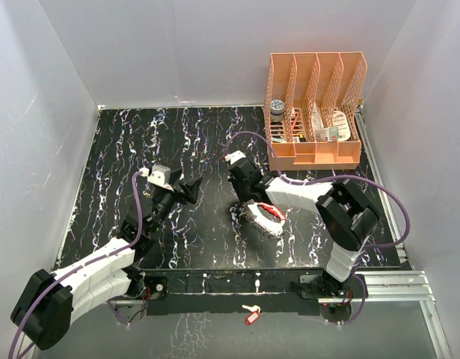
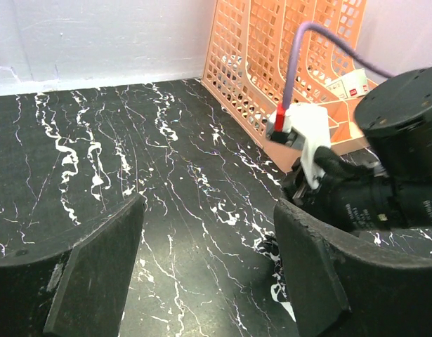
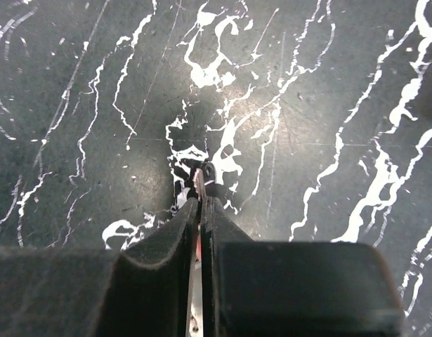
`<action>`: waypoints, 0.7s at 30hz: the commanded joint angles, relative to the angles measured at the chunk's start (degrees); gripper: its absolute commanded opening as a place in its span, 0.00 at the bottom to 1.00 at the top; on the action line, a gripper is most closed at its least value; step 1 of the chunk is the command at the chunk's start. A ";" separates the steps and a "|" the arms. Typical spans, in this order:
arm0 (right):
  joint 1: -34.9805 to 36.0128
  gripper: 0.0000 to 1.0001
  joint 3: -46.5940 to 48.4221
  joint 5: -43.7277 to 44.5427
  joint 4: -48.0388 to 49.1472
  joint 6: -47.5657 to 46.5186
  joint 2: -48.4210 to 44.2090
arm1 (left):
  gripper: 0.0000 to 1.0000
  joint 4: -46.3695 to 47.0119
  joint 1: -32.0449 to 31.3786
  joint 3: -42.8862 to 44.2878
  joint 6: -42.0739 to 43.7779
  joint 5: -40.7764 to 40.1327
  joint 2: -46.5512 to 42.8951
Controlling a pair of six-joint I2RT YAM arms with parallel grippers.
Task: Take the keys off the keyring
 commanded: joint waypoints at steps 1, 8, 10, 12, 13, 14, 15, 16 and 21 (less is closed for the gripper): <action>0.61 0.00 1.58 2.11 -0.45 0.68 -7.37 | 0.72 2.70 0.25 0.11 -0.43 0.41 0.17; 2.22 0.00 3.34 2.39 -0.87 0.33 -13.80 | 0.73 6.11 0.18 -0.03 -0.40 3.68 4.64; 2.24 0.00 3.13 3.29 -0.97 -0.05 -14.25 | 0.73 8.17 0.17 -0.23 -0.40 5.20 7.15; 2.24 0.00 2.93 3.90 -2.08 0.21 -14.16 | 0.73 8.32 0.21 -0.01 -1.08 6.08 8.33; 2.29 0.00 2.49 4.39 -2.26 0.35 -14.04 | 0.73 8.42 0.24 0.02 -1.29 6.37 8.65; 2.27 0.00 1.91 4.80 -2.25 0.52 -14.01 | 0.73 8.55 0.19 0.02 -1.47 6.62 8.69; 2.28 0.00 1.32 5.31 -2.00 0.56 -14.08 | 0.73 8.71 0.24 -0.05 -1.57 6.81 8.55; 2.27 0.00 0.66 5.85 -1.33 0.63 -14.27 | 0.73 8.62 0.21 -0.14 -1.60 6.87 8.27; 2.28 0.00 -0.40 6.01 1.40 0.71 -15.13 | 0.73 9.40 0.19 -0.72 -1.17 7.25 8.86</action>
